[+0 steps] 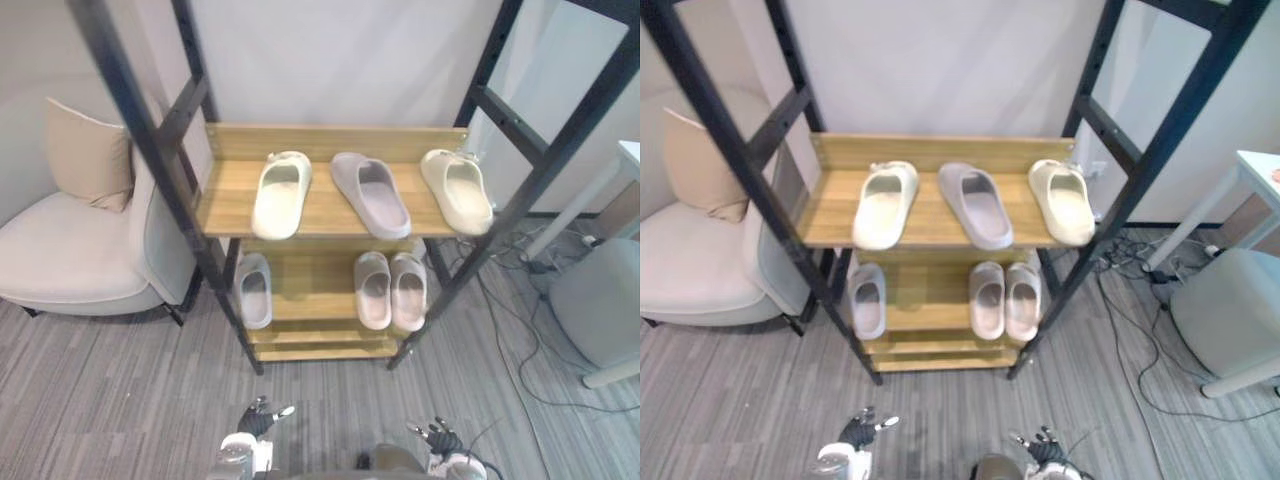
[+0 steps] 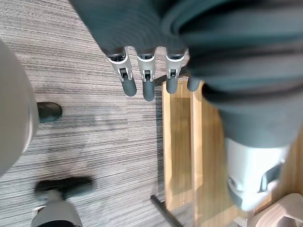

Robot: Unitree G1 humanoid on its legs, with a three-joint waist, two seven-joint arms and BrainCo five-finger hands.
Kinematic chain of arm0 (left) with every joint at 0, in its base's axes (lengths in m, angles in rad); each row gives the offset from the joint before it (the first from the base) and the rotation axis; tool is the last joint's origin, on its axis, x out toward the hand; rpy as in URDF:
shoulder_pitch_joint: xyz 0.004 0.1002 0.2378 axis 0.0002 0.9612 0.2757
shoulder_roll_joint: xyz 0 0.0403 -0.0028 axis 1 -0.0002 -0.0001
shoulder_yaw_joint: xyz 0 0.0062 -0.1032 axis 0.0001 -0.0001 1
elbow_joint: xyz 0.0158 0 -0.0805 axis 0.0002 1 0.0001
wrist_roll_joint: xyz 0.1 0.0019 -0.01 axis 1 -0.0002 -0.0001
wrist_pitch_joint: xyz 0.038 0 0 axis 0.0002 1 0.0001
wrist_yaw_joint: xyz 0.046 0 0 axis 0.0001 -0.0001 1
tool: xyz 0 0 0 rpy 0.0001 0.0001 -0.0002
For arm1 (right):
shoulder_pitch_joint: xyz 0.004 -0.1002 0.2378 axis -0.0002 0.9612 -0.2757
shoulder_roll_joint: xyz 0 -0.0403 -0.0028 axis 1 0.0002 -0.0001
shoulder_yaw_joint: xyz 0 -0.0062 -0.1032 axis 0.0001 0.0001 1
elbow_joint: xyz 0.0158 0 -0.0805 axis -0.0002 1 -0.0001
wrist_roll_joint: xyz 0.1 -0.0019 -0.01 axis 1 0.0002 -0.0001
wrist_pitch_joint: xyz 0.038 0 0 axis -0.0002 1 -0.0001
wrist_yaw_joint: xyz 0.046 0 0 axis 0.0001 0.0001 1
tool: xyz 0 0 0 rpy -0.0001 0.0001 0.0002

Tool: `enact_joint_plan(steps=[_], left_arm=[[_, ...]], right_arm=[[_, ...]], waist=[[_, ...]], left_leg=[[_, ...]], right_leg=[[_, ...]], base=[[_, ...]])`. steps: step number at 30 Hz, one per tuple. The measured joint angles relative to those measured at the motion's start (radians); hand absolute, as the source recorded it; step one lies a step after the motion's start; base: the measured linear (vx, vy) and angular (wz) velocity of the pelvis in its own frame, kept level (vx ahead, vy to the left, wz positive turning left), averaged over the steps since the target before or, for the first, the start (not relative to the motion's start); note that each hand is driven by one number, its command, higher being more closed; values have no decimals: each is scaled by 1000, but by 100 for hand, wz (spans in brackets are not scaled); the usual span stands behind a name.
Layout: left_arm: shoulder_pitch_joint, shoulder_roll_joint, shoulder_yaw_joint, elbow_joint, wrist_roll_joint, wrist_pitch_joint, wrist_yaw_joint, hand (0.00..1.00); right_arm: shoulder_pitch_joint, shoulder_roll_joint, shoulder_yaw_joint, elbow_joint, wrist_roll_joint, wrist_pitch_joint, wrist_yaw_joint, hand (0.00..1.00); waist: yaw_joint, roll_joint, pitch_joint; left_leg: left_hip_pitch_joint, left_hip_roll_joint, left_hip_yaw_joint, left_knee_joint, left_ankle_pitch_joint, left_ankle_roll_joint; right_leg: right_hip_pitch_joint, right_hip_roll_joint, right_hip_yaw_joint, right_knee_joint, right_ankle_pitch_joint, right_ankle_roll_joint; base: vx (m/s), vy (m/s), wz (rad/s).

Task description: Organize the slippers on the shoe rack

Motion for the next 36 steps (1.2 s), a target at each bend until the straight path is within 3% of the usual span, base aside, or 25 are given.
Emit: enact_joint_plan(steps=[3,7,8,9,11,12,13,14,16,24,36], left_arm=[[0,-34,11,20,2,1,-1,0],[-1,-36,62,-31,4,0,0,0],[5,-30,73,-32,4,-1,0,0],[5,-30,73,-32,7,-1,-1,0],[5,-29,59,-32,9,-1,-1,0],[5,-26,46,-31,9,-1,-1,0],[3,-24,36,-31,9,-1,-2,0],[6,-20,30,-29,9,-1,-1,0],[2,-4,28,-10,10,0,-1,0],[-6,25,-37,29,18,0,-2,0],[-17,43,-81,50,19,0,-1,0]], right_arm=[[-1,-7,-26,16,2,-5,-2,0],[-1,11,-12,13,5,-8,-2,0],[-1,15,-6,10,7,-8,-3,0],[1,16,-7,2,10,-7,-5,0],[0,16,-7,1,10,-6,-5,0],[1,16,-7,1,12,-6,-5,0],[-2,14,-8,8,12,-7,-6,0],[-4,18,-8,17,14,-5,-8,0],[-5,33,-15,24,12,-4,-10,0],[-6,33,-21,37,0,1,-8,0],[4,16,60,29,-1,-11,-27,0]], waist=[[-8,31,-9],[10,18,17],[14,17,18],[6,17,17],[7,14,19],[6,15,19],[9,15,18],[9,13,8],[5,-18,-6],[2,-22,-23],[1,-40,-39]], left_leg=[[-4,25,-40,60,-1,-5],[-176,81,-11,484,-3,-58],[-186,104,20,525,-29,-41],[-191,115,43,496,-63,-28],[-194,94,34,338,-67,-23],[-190,79,19,233,-47,-20],[-176,55,-8,142,20,-35],[-148,36,2,92,32,-25],[-115,0,26,45,42,-8],[-53,-65,27,-56,61,21],[-49,-53,7,-55,60,21]], right_leg=[[87,20,-41,-88,-6,-9],[154,35,-46,-100,-41,-37],[166,36,-43,-98,-52,-43],[175,37,-37,-98,-58,-41],[174,30,-15,-98,-62,-32],[171,26,-7,-97,-64,-25],[170,27,15,-96,-68,-10],[172,18,38,-106,-63,4],[178,-16,51,-119,-67,23],[194,-61,61,-146,-83,48],[207,-48,65,-171,-79,41]], base=[[222,-162,32],[105,-90,9],[76,-23,-21],[74,4,-22],[69,59,-26],[76,107,-39],[101,140,-35],[126,130,-32],[219,176,-19],[119,86,-4],[11,-35,-2]])
